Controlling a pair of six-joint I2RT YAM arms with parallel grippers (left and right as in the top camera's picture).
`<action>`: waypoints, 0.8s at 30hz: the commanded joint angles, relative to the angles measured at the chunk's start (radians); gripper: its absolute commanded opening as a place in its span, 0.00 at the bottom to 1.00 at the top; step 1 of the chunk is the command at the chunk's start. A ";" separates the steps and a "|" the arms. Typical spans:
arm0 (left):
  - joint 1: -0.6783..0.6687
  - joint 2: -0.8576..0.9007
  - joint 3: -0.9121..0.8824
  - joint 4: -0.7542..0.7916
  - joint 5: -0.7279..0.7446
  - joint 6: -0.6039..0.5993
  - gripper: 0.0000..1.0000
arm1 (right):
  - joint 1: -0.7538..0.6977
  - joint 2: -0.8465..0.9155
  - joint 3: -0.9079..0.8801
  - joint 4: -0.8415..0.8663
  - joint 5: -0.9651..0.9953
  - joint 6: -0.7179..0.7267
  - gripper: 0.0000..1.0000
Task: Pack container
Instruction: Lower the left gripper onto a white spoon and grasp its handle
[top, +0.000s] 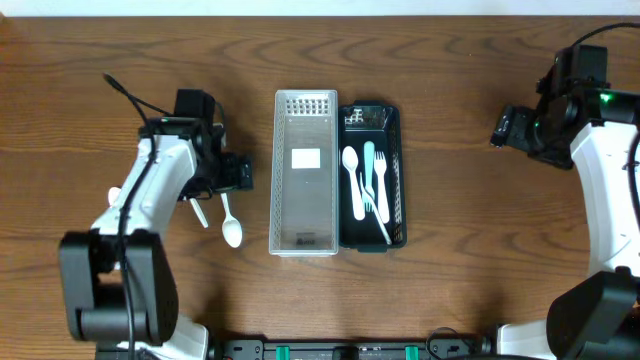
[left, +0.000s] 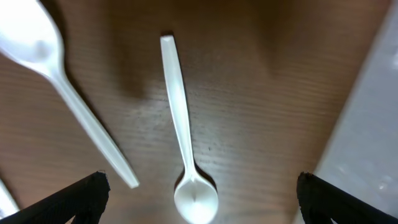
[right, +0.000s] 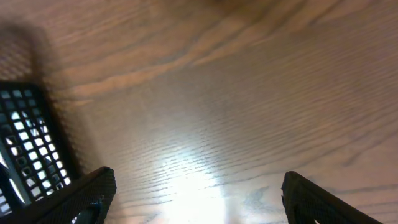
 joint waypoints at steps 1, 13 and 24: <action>0.005 0.042 -0.033 0.027 -0.015 -0.003 0.98 | -0.003 0.006 -0.014 0.010 -0.003 -0.016 0.89; 0.005 0.138 -0.043 0.055 -0.015 -0.017 0.98 | -0.003 0.006 -0.014 0.009 -0.003 -0.013 0.89; 0.005 0.204 -0.043 0.051 -0.015 -0.017 0.98 | -0.002 0.006 -0.014 0.005 -0.004 -0.013 0.88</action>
